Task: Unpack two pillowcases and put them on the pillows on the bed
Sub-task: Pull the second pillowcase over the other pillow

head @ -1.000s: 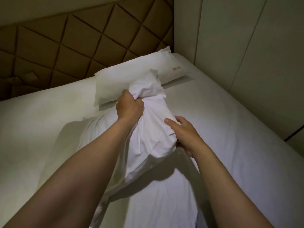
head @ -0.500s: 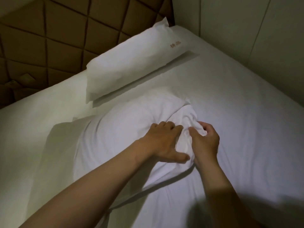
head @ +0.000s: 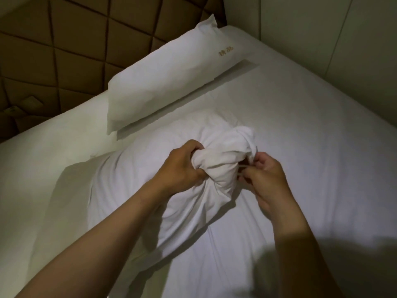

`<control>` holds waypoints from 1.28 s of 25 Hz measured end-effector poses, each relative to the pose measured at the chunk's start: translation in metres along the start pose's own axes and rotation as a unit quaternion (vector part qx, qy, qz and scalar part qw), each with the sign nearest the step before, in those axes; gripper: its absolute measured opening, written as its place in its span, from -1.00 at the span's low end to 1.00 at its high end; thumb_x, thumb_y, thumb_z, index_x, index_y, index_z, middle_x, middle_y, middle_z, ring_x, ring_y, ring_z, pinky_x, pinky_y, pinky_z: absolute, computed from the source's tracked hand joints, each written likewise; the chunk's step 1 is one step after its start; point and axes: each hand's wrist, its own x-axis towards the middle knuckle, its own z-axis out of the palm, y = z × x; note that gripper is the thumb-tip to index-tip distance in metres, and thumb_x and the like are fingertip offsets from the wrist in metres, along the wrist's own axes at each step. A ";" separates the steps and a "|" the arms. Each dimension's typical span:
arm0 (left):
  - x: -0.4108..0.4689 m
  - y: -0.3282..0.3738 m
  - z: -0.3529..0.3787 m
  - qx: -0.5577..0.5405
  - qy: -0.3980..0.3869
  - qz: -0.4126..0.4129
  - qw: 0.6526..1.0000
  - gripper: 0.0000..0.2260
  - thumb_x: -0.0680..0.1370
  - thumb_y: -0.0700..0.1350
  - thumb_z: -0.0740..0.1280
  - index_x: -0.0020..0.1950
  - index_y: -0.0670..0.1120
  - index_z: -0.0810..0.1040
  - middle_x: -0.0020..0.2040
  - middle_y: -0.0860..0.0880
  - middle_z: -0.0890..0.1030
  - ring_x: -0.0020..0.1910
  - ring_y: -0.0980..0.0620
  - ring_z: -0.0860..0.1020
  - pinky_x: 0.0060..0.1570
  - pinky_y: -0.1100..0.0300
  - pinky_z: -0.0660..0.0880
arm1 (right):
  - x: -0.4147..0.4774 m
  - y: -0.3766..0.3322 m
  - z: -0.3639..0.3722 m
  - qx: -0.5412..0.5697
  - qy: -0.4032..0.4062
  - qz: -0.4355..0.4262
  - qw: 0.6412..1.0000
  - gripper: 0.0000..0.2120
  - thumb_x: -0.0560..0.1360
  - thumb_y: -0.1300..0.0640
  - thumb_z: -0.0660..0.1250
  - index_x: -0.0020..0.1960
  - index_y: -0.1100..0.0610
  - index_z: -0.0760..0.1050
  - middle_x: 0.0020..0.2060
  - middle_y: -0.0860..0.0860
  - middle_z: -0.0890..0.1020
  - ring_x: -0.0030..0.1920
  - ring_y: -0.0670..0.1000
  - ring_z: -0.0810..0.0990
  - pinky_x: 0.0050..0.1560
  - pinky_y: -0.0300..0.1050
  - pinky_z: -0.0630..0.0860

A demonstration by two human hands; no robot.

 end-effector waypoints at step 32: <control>0.030 -0.009 -0.020 -0.032 0.044 0.089 0.995 -0.79 0.52 -0.03 0.42 -0.25 -0.06 0.49 -0.27 0.03 0.52 -0.28 0.08 0.48 -0.27 0.22 0.41 | 0.000 0.034 0.059 -0.301 -0.021 -0.202 0.932 -0.35 0.41 -0.48 0.14 -0.20 0.10 0.59 -0.34 -0.06 0.65 -0.31 -0.11 0.64 -0.22 -0.18 0.59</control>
